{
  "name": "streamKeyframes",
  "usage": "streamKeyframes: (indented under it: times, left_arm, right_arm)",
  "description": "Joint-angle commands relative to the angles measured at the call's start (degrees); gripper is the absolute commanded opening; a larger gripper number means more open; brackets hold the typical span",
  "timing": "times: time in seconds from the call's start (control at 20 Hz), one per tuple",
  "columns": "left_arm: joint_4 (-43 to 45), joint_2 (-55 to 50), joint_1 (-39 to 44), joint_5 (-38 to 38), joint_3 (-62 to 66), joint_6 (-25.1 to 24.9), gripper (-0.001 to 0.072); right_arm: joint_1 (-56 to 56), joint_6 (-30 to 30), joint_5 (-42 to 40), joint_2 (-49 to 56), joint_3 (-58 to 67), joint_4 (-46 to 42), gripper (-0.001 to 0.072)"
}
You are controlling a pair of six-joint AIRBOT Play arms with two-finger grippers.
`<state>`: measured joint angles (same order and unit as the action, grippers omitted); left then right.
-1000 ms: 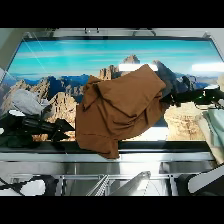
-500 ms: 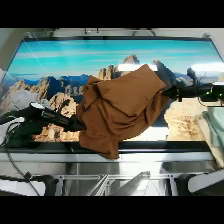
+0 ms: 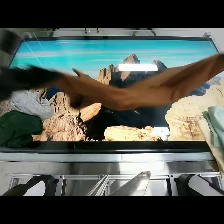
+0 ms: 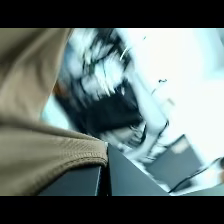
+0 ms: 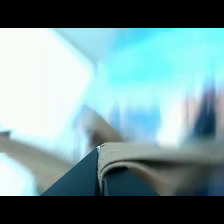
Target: Fold the shirts.
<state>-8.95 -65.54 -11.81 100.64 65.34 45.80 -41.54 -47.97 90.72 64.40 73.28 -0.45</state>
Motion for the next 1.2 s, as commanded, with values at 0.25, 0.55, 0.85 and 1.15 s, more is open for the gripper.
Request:
streamKeyframes:
  times: [0.25,0.55,0.85,1.15]
  left_arm:
    - [-10.6,22.0,-38.1,-5.0,20.2,5.1,0.0013]
    - [-2.8,13.8,-35.7,-2.2,15.7,7.5,0.0013]
    - [15.5,-4.5,-16.9,-15.2,15.7,0.2,0.0014]
    - [24.0,-33.9,-2.9,-22.7,27.3,-2.8,0.0013]
  right_arm:
    - [-12.0,19.3,-35.8,-31.2,0.2,23.6,0.0016]
    - [-11.9,9.8,-34.3,-35.4,-1.2,-0.8,0.0017]
    - [-7.6,8.7,-36.9,-30.0,-31.2,-5.7,0.0017]
    - [8.7,32.5,-48.0,-3.6,-38.8,9.2,0.0016]
